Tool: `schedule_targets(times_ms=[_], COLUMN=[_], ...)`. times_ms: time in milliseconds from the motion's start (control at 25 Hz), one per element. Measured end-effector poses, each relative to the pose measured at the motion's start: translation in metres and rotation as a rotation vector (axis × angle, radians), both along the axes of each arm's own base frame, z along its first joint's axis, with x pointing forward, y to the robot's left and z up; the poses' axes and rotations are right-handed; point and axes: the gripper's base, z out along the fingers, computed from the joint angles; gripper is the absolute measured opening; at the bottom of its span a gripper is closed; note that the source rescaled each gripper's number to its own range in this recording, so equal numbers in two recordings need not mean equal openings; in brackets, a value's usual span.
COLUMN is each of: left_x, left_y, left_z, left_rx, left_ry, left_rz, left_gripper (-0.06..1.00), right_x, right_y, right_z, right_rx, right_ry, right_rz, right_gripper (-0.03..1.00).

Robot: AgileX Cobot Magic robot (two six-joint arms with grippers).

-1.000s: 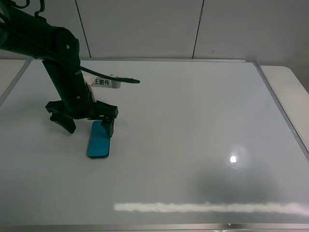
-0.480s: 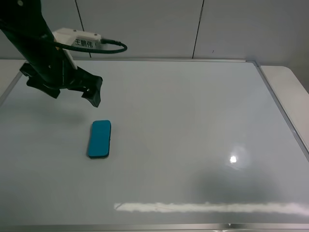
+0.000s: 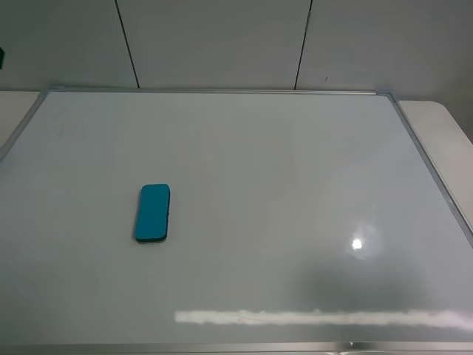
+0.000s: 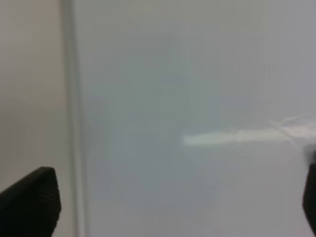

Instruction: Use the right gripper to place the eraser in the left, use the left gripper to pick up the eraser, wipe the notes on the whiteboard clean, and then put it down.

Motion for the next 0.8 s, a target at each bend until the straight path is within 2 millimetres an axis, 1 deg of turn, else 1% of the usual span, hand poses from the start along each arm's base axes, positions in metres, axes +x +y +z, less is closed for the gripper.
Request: schedule_targets(times_ms=[80, 160, 280, 360, 440, 520, 680, 800], left_x=[-0.018, -0.037, -0.067, -0.086, -0.105, -0.124, -0.159, -0.183], left_y=[0.017, 0.026, 0.036, 0.039, 0.038, 0.036, 0.033, 0.031], left_z=[0.011, 0.021, 0.029, 0.028, 0.024, 0.016, -0.003, -0.021], left_rx=[0.007, -0.001, 0.019, 0.032, 0.036, 0.032, 0.027, 0.021], left_ry=[-0.032, -0.085, -0.154, -0.19, -0.225, -0.258, -0.329, -0.393], left_rz=[0.053, 0.076, 0.113, 0.131, 0.138, 0.138, 0.139, 0.138], left_gripper=[1.0, 1.0, 1.0, 1.0, 1.0, 1.0, 1.0, 1.0], right_x=[0.0, 0.0, 0.0, 0.0, 0.0, 0.0, 0.0, 0.0], right_y=[0.0, 0.0, 0.0, 0.0, 0.0, 0.0, 0.0, 0.0], right_z=[0.0, 0.0, 0.0, 0.0, 0.0, 0.0, 0.0, 0.0], right_rx=[0.0, 0.0, 0.0, 0.0, 0.0, 0.0, 0.0, 0.0], right_ry=[0.0, 0.0, 0.0, 0.0, 0.0, 0.0, 0.0, 0.0], right_rz=[0.0, 0.0, 0.0, 0.0, 0.0, 0.0, 0.0, 0.0], right_gripper=[1.0, 1.0, 1.0, 1.0, 1.0, 1.0, 1.0, 1.0])
